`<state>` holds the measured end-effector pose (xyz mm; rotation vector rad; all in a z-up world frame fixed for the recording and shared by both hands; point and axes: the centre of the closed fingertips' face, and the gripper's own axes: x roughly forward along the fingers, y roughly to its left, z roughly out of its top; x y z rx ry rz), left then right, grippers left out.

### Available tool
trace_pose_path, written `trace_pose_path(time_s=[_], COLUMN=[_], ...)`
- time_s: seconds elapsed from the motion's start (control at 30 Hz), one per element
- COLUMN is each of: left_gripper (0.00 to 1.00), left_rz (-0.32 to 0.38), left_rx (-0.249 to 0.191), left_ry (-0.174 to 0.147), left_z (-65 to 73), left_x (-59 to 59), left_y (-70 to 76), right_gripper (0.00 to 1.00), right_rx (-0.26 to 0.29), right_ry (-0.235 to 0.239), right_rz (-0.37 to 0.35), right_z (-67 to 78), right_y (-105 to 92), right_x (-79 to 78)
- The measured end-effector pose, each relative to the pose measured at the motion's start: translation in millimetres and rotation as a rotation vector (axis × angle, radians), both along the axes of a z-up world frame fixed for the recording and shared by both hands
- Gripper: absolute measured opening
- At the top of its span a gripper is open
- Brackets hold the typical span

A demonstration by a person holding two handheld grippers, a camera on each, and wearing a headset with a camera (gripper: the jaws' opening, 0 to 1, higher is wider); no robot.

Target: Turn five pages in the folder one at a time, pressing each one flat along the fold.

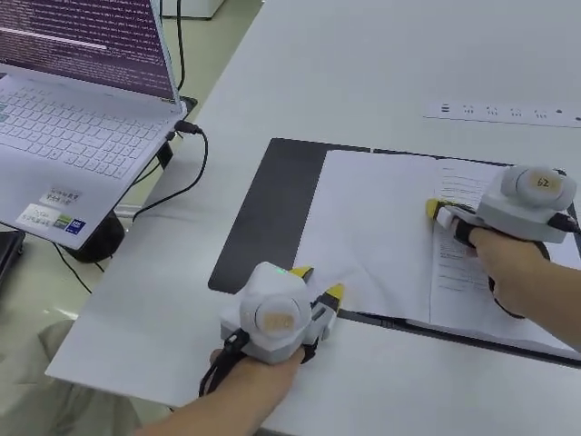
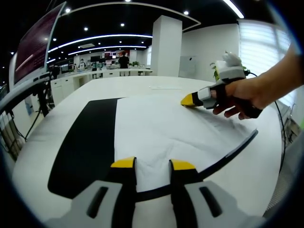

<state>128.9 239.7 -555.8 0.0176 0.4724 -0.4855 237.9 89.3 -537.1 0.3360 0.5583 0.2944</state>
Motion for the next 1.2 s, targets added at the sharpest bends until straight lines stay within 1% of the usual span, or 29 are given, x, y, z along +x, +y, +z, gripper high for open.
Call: trace_pose_path(time_s=[0.1, 0.33, 0.4, 0.57, 0.7, 0.87, 1.0, 1.17, 1.2], left_gripper=[0.26, 0.26, 0.26, 0.26, 0.26, 0.26, 0.26, 0.26, 0.26], left_rz=[-0.001, 0.001, -0.001, -0.002, -0.003, -0.001, -0.002, -0.003, -0.003], left_rx=[0.001, -0.002, 0.002, 0.003, 0.003, 0.001, 0.002, 0.003, 0.004], left_ry=[0.001, 0.0, -0.001, -0.001, -0.003, -0.002, -0.002, -0.002, -0.003], left_z=[0.3, 0.6, 0.6, 0.6, 0.7, 0.6, 0.6, 0.7, 0.7], left_x=[-0.1, -0.4, -0.3, 0.0, 0.0, 0.2, 0.1, 0.2, 0.2], left_y=[-0.2, -0.1, 0.0, -0.1, -0.1, 0.2, 0.2, 0.2, 0.1], right_gripper=[0.0, 0.0, 0.0, 0.0, 0.0, 0.0, 0.0, 0.0, 0.0], right_rx=[0.01, 0.012, 0.034, 0.035, 0.03, 0.027, 0.023, 0.025, 0.017], right_ry=[0.006, 0.008, 0.013, 0.01, -0.001, 0.0, 0.0, 0.012, 0.013], right_rz=[-0.001, 0.01, -0.002, 0.001, 0.011, 0.02, 0.04, 0.071, 0.085], right_z=[0.6, 1.1, 1.0, 0.9, 1.1, 0.8, 0.3, -2.2, -4.1], right_y=[1.4, 3.6, 3.6, 7.2, 11.7, 14.5, 18.8, 24.7, 23.6], right_x=[-5.6, -23.2, -27.5, -40.1, -51.0, -62.1, -74.5, -93.6, -92.4])
